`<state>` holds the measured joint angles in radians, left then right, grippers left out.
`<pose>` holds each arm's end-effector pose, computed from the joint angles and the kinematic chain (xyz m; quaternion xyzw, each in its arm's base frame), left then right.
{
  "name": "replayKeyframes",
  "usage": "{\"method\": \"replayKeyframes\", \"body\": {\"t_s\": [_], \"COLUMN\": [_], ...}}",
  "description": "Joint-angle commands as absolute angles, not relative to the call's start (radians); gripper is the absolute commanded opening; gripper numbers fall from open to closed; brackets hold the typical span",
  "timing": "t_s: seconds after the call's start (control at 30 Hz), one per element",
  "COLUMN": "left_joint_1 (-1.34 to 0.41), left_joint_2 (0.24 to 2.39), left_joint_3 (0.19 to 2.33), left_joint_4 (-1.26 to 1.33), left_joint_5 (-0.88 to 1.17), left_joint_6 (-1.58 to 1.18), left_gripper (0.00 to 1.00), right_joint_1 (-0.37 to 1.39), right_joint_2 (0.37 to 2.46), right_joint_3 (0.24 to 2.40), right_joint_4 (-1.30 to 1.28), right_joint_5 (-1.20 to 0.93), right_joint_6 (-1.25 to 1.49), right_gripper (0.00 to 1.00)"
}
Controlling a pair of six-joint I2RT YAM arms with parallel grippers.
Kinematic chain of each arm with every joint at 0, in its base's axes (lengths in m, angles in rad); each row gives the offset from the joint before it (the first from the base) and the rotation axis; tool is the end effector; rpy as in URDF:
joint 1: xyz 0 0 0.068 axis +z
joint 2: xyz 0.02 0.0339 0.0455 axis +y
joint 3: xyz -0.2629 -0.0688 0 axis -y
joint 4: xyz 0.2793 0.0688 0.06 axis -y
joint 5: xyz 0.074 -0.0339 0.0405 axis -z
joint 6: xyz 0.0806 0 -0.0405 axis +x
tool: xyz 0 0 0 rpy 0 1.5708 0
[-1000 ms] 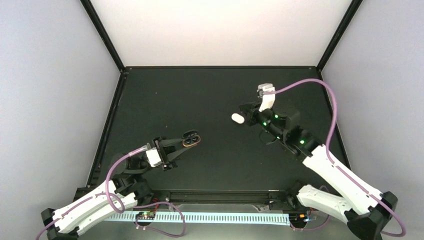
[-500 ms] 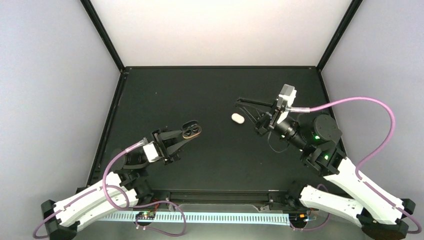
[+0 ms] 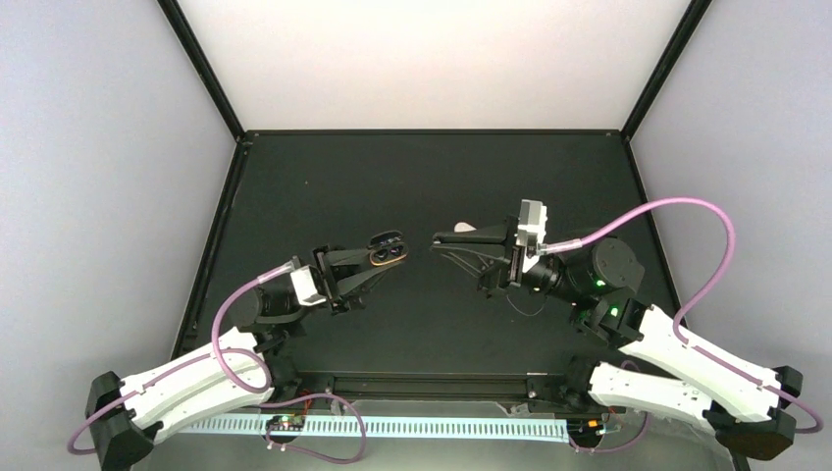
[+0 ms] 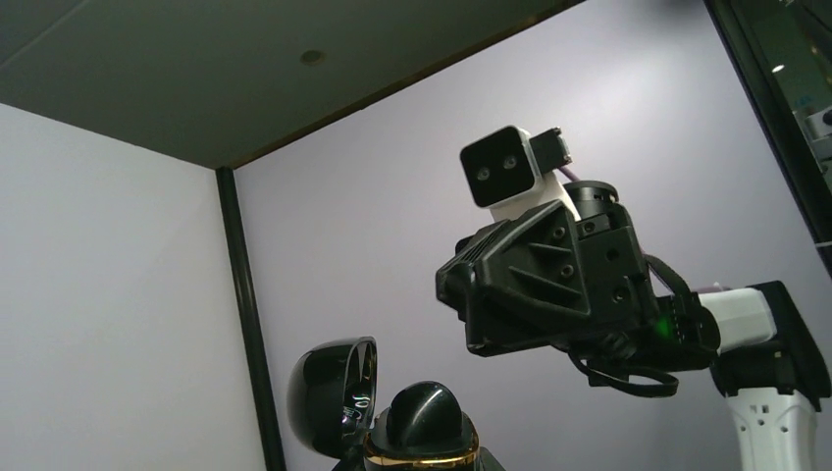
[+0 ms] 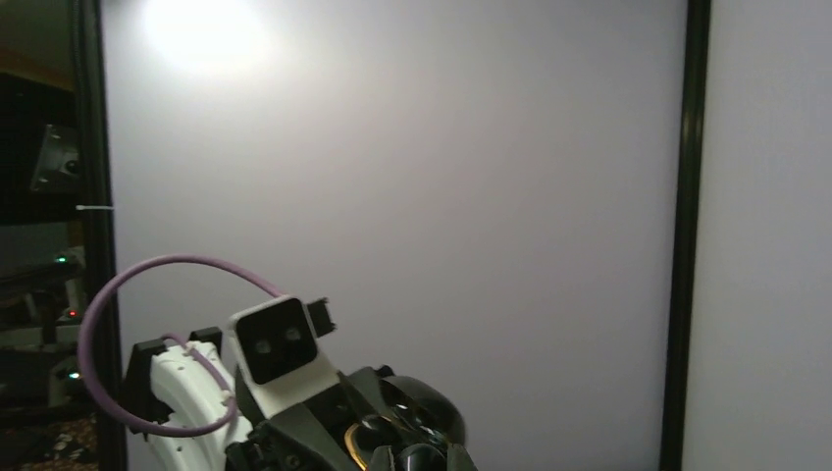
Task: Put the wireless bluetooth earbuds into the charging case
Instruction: Pick up the earbud from the center of the board, then place the earbud in the charging case.
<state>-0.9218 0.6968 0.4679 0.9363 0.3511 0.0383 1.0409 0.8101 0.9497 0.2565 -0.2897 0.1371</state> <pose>0.1095 -0.1903 0.3746 0.3310 0.2922 -0.4484 0.7772 0.1047 0.2243 0.4606 -0.3475 0.4408 0.5241 0.6405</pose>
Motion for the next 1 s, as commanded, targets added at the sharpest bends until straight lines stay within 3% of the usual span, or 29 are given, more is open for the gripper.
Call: {"method": "replayKeyframes", "body": {"t_s": [0.0, 0.97], "left_joint_1": [-0.917, -0.926], "left_joint_2": [0.73, 0.824], "left_joint_3": [0.475, 0.538], "left_joint_4": [1.065, 1.105], "left_joint_5": [0.376, 0.4], "left_joint_6": [-0.038, -0.17], "left_gripper": [0.02, 0.01], "right_joint_1": [1.086, 1.101], "right_joint_2": [0.815, 0.894], "right_joint_3": [0.951, 0.958], "right_joint_4": [0.35, 0.397], "right_joint_5": [-0.299, -0.218], "right_joint_6": [0.122, 0.103], "right_gripper": [0.01, 0.01]}}
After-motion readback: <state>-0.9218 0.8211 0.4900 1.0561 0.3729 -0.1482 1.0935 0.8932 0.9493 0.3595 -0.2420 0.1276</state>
